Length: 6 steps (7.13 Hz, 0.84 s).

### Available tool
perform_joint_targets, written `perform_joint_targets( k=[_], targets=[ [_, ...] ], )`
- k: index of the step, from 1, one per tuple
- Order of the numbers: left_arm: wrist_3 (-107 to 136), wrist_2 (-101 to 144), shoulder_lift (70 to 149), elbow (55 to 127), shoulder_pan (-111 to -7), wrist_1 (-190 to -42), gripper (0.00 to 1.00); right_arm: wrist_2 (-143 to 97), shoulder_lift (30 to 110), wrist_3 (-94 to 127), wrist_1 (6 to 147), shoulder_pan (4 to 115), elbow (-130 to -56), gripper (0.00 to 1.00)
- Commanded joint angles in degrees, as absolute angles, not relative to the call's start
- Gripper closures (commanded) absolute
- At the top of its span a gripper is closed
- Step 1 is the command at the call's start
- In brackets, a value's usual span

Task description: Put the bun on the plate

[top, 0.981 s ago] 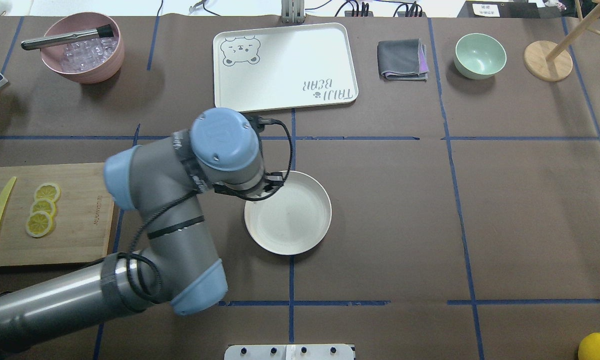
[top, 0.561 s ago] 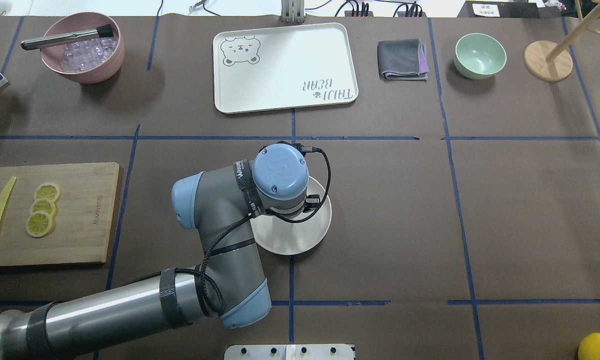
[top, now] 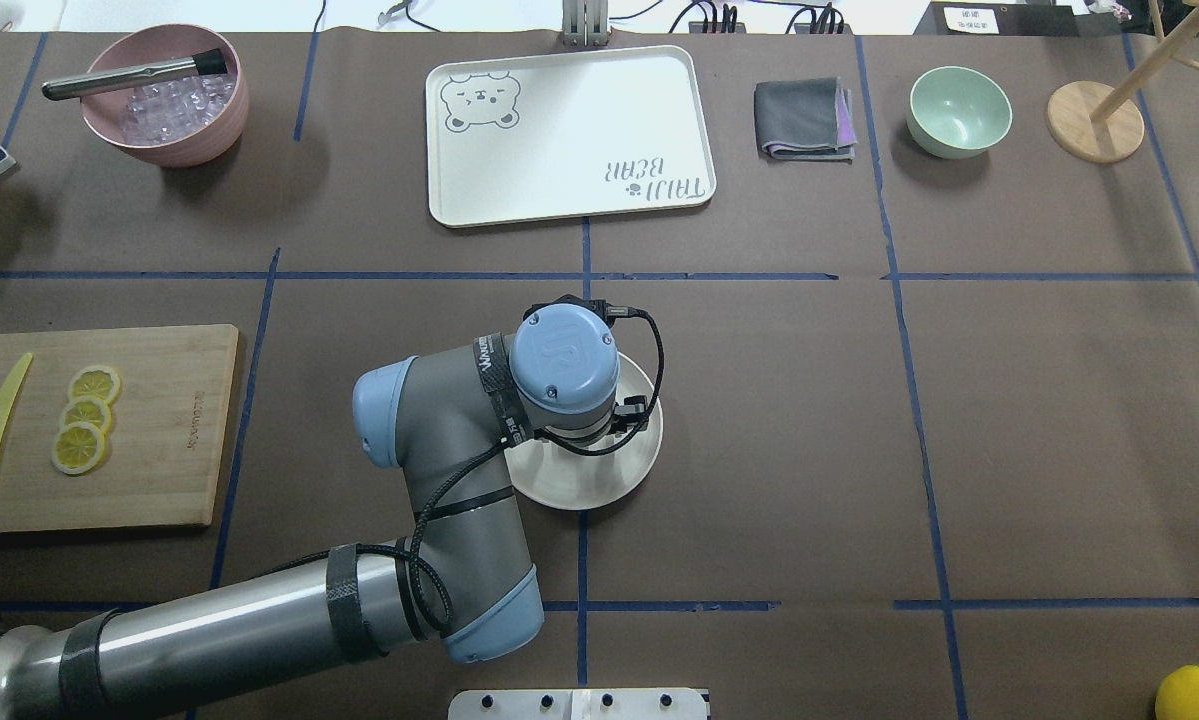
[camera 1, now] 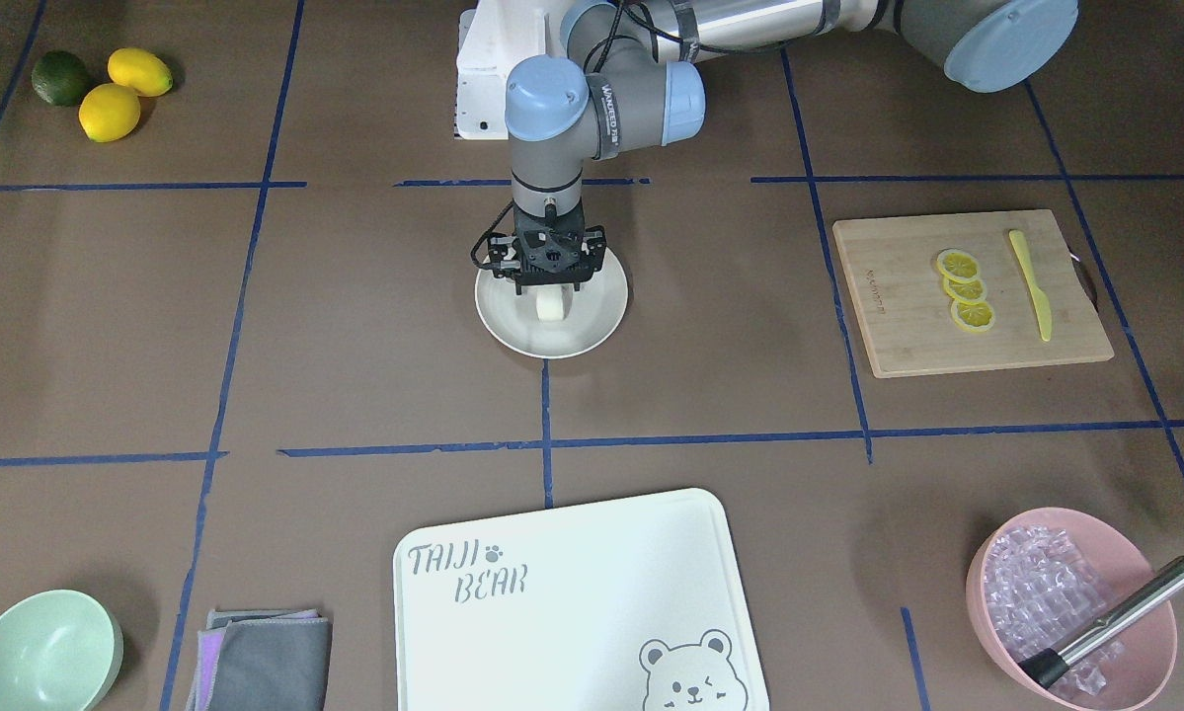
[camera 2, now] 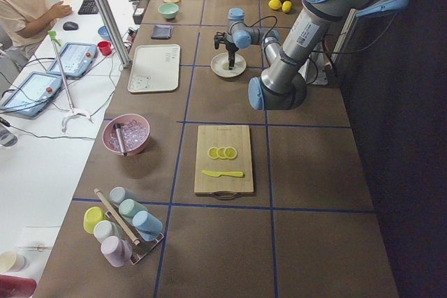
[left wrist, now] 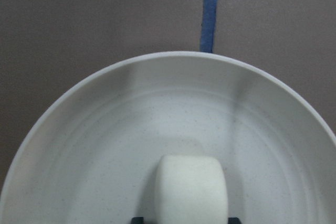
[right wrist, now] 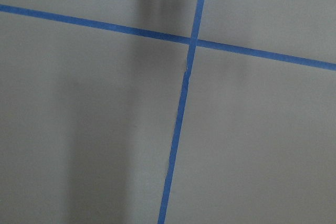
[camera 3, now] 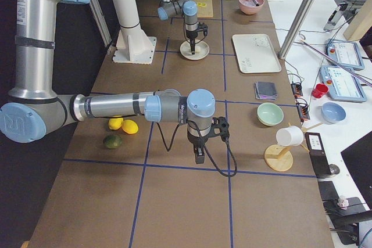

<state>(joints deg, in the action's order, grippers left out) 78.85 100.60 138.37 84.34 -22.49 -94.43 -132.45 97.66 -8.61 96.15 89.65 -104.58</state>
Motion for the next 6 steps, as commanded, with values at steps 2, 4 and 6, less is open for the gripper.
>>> perform_joint_targets(
  k=[2,4,6],
  targets=[
    [73.09,104.56,133.27,99.07,-26.95,-84.16,0.0,-132.45,97.56,-8.61,96.15,89.65,-104.5,0.0],
    [57.05,114.03,120.83,112.44,-36.94,-79.46,0.0,-132.45,97.65,-8.53,96.15,89.65,-104.33,0.0],
    [39.28,121.52,109.48,115.04,-49.33,-79.36,0.0,-132.45,97.56,-8.53,96.24,89.65,-104.24,0.0]
  ],
)
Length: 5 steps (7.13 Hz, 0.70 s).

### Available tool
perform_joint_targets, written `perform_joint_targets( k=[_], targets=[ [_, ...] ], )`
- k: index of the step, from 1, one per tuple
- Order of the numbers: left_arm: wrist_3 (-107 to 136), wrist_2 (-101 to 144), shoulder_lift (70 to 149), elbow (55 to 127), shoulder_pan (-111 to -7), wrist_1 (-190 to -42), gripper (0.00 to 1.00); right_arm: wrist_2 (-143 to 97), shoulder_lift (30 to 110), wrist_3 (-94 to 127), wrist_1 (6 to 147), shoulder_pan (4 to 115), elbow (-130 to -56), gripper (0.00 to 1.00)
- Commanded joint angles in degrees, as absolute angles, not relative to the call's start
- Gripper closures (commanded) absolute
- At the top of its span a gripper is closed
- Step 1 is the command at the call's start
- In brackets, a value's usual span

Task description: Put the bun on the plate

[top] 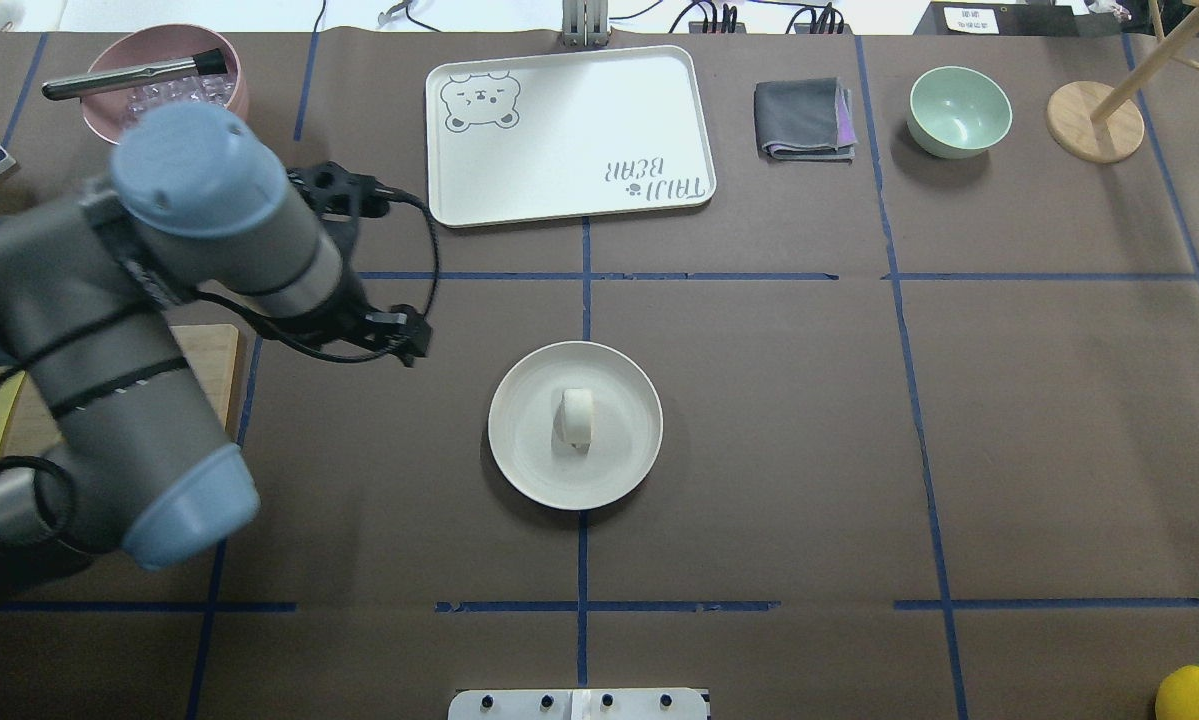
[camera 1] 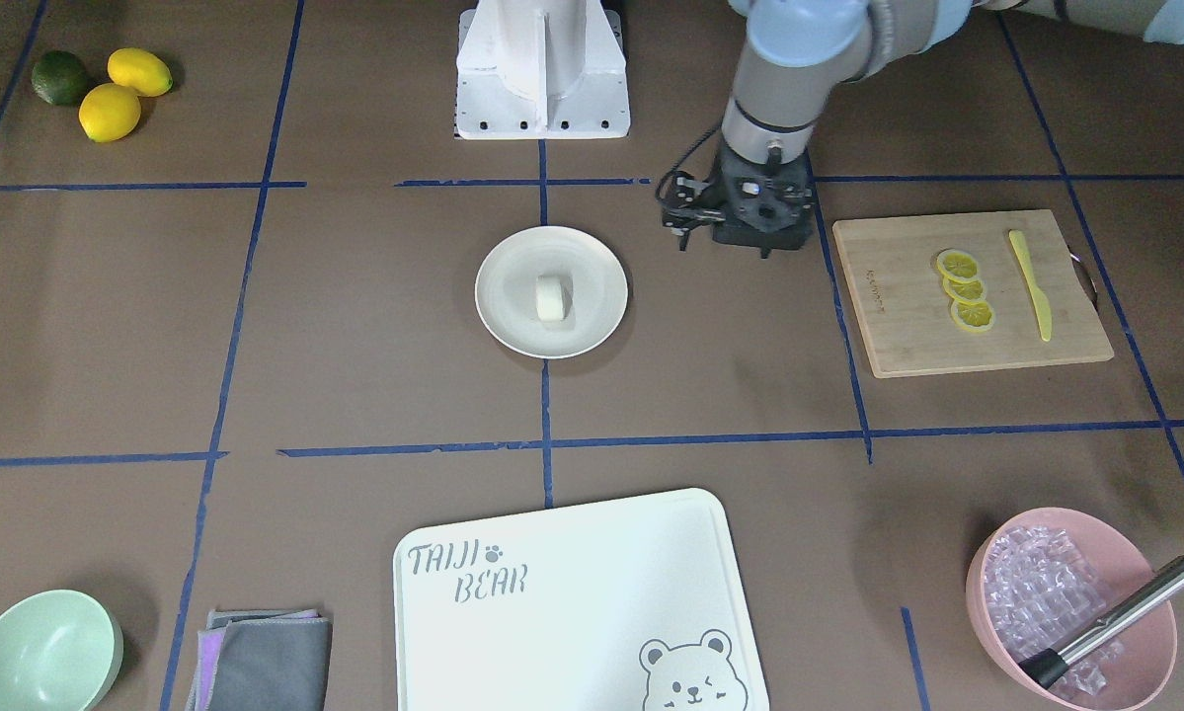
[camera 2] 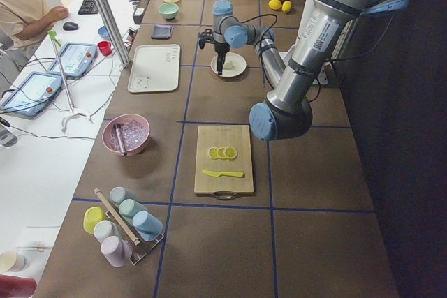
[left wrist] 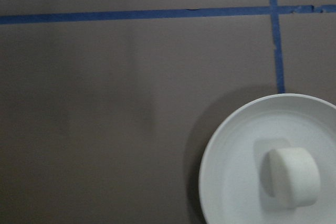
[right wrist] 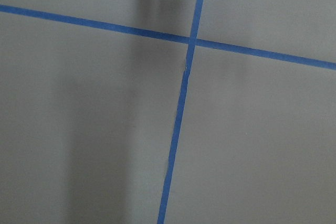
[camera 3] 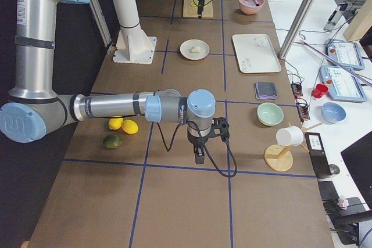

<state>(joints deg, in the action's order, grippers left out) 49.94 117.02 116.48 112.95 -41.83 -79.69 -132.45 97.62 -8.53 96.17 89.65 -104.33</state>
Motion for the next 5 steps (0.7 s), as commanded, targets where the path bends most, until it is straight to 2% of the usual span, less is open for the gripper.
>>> perform_joint_targets(
  k=[1,3,5],
  targets=[
    [29.02,124.51,104.38,114.87,-56.53,-79.28,0.0,-132.54,97.65,-8.53,96.24,89.65,-104.15,0.0],
    [6.08,130.67,95.83,111.47,-73.22,-79.28,0.0,-132.54,97.56,-8.52,96.24,89.65,-104.15,0.0],
    [-8.64,136.04,90.03,104.27,-84.85,-80.15,0.0,-132.54,97.56,-8.52,96.24,89.65,-104.24,0.0]
  ],
)
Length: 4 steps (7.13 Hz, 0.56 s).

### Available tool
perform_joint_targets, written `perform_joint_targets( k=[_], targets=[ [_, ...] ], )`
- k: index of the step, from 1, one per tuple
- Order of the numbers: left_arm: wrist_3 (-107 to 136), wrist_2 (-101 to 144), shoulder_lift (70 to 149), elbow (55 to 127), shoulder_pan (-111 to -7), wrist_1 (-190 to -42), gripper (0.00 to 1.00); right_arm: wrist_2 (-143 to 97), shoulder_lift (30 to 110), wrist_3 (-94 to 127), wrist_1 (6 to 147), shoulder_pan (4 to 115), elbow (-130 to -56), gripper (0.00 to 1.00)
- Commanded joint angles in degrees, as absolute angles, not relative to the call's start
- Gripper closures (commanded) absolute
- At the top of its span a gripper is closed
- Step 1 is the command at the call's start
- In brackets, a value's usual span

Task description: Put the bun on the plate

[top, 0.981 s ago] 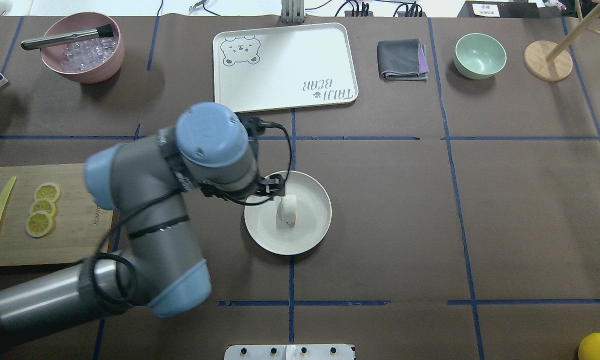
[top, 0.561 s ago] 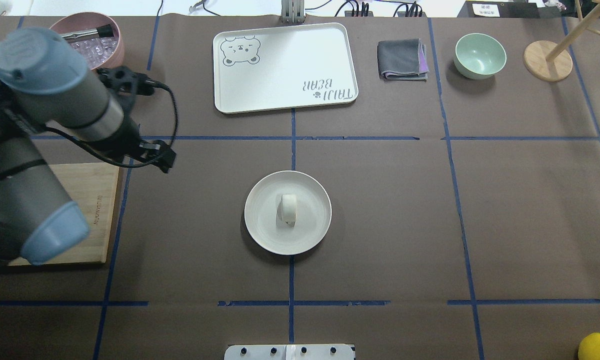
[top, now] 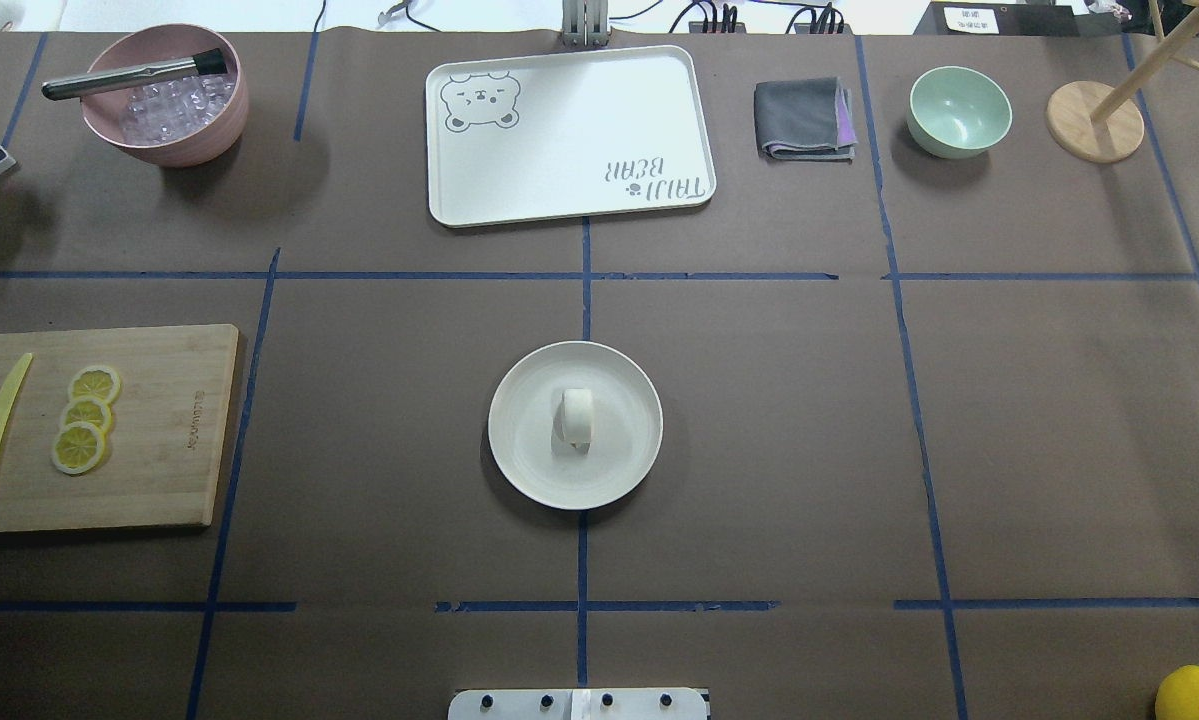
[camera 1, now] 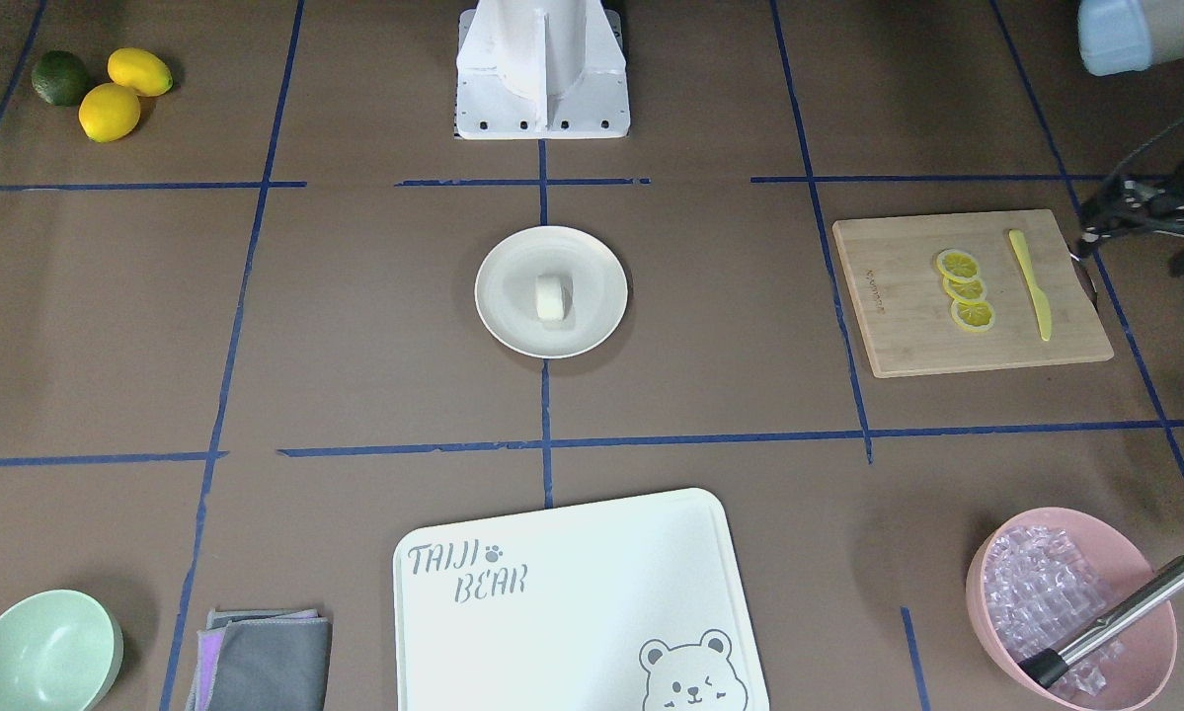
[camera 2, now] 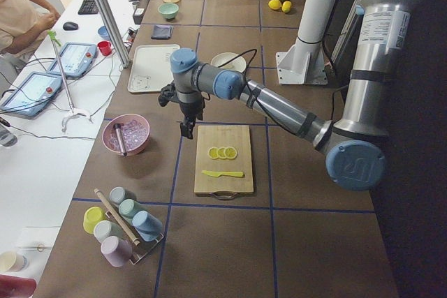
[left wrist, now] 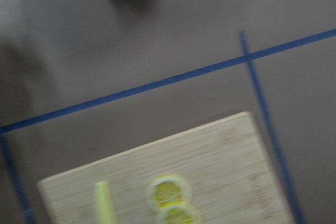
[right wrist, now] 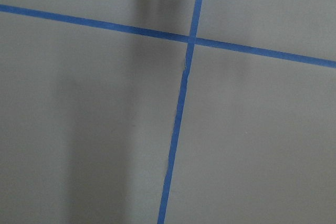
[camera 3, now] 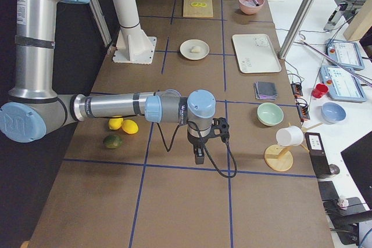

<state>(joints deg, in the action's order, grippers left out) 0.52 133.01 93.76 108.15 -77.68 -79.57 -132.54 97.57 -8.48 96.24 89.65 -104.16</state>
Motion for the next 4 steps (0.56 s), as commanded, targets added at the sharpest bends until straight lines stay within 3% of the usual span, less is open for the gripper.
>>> perform_joint_targets(
  k=[1,4],
  targets=[
    [-8.96,135.62,85.04,104.15,-87.34,-80.24,0.0,-132.63,97.56,-8.53,96.24,89.65,-104.33,0.0],
    [-8.61,135.62,84.03,102.22,-90.97,-80.16,0.0,-132.63,97.56,-8.44,96.24,89.65,-104.41,0.0]
  ],
)
